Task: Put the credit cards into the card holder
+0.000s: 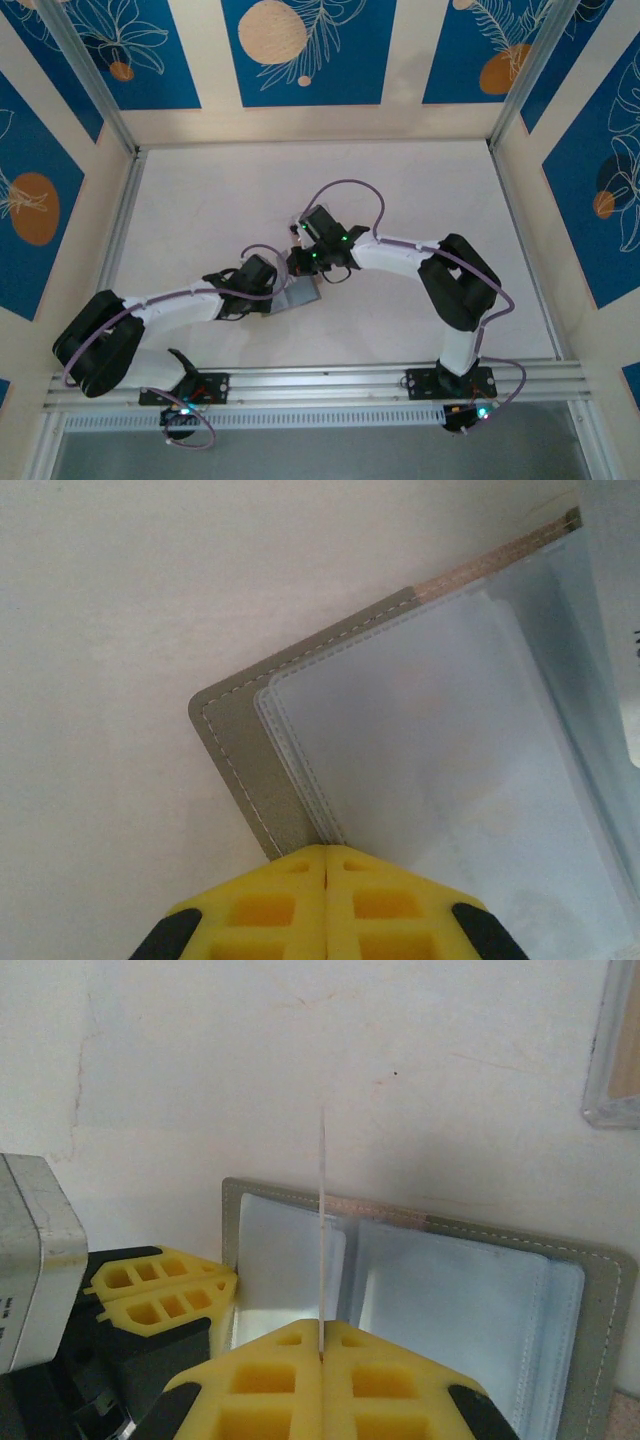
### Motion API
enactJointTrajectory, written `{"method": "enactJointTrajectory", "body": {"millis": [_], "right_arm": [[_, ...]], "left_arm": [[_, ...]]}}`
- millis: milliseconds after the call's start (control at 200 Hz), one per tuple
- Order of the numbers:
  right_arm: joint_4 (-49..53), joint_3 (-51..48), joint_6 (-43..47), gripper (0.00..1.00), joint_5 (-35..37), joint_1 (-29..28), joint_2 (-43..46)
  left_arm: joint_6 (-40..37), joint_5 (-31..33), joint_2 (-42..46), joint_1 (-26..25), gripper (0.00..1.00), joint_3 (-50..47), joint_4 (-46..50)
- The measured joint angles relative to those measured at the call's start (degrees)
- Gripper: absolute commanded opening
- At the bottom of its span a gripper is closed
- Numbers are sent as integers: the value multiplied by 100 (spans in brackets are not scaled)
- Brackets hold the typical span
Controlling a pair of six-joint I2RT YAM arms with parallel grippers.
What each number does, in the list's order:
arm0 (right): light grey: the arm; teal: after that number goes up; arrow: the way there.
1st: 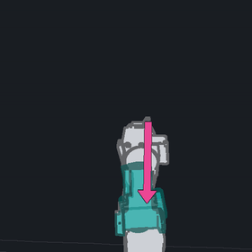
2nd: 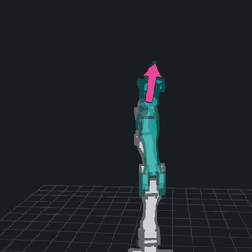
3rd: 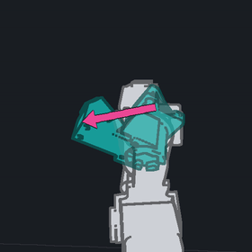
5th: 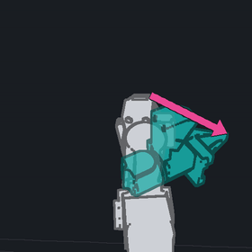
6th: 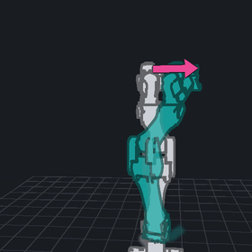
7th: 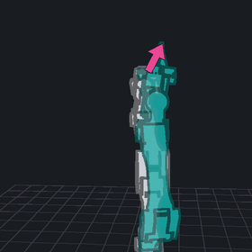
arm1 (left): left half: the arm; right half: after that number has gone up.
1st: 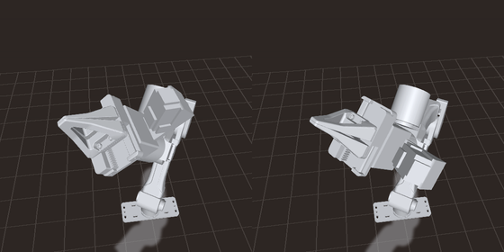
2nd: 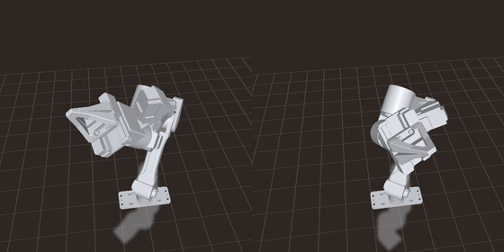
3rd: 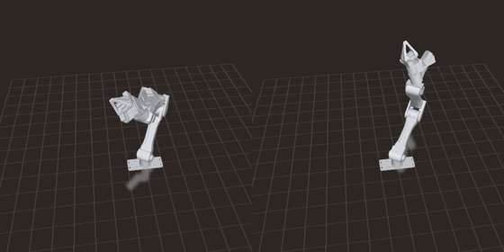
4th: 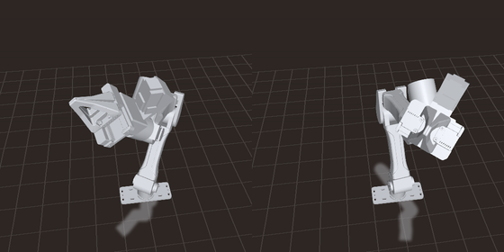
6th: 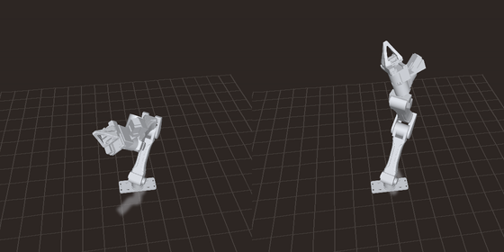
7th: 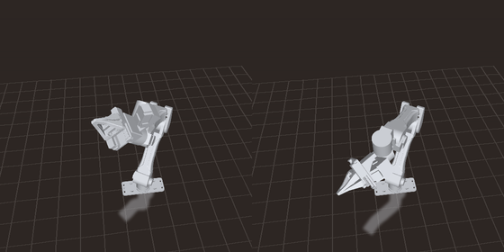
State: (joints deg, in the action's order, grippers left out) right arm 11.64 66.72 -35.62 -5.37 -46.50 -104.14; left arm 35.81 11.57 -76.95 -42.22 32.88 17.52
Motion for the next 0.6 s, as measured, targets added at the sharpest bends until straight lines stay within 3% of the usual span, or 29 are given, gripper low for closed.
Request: {"method": "enactJointTrajectory", "body": {"millis": [600], "right_arm": [[-372,-186,-98,0,-184,4,-260]], "left_arm": [[0,2,0,0,6,0,9]]}}
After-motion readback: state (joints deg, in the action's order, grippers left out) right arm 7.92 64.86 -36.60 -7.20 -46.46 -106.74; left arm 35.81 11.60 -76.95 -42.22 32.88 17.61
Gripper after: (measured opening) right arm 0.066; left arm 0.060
